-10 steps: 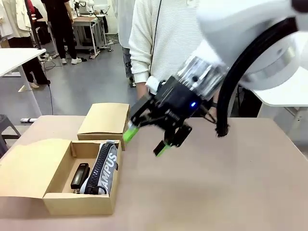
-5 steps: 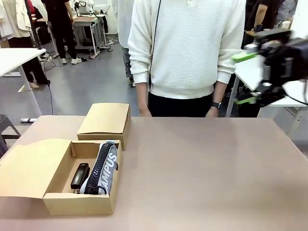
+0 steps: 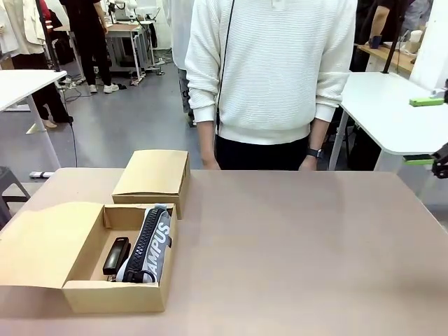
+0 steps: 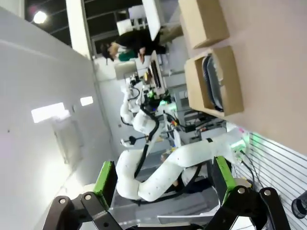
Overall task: Place items inside the box.
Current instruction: Pick up a Pencil pouch or Stapler and place it inside the Mailer Box closest to the robot, then close the lid of the Mailer Box closest to the robot.
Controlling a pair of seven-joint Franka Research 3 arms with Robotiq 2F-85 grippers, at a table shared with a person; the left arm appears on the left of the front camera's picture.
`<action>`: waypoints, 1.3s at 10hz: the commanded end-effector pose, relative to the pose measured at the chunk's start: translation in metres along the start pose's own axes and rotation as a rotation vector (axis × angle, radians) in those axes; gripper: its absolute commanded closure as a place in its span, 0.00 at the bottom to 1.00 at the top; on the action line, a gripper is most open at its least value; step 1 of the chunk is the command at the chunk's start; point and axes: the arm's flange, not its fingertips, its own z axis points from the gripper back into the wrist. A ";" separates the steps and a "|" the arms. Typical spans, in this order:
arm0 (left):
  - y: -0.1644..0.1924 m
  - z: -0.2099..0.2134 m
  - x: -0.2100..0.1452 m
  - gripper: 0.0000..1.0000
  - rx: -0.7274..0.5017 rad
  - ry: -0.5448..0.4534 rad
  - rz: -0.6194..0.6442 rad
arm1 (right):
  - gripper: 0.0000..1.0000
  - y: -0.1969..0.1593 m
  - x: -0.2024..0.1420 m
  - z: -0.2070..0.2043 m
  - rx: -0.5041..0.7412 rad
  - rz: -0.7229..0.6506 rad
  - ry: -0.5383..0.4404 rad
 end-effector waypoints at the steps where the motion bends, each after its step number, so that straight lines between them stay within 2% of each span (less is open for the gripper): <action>1: 0.001 0.000 -0.002 0.00 -0.018 0.001 -0.016 | 0.00 -0.019 -0.028 -0.061 -0.117 -0.008 0.001; 2: 0.001 0.000 -0.002 0.00 -0.018 0.001 -0.016 | 0.00 0.000 0.000 0.000 0.000 0.000 0.000; 13: 0.001 0.000 -0.002 0.00 -0.018 0.001 -0.016 | 0.00 0.000 0.000 0.000 0.000 0.000 0.000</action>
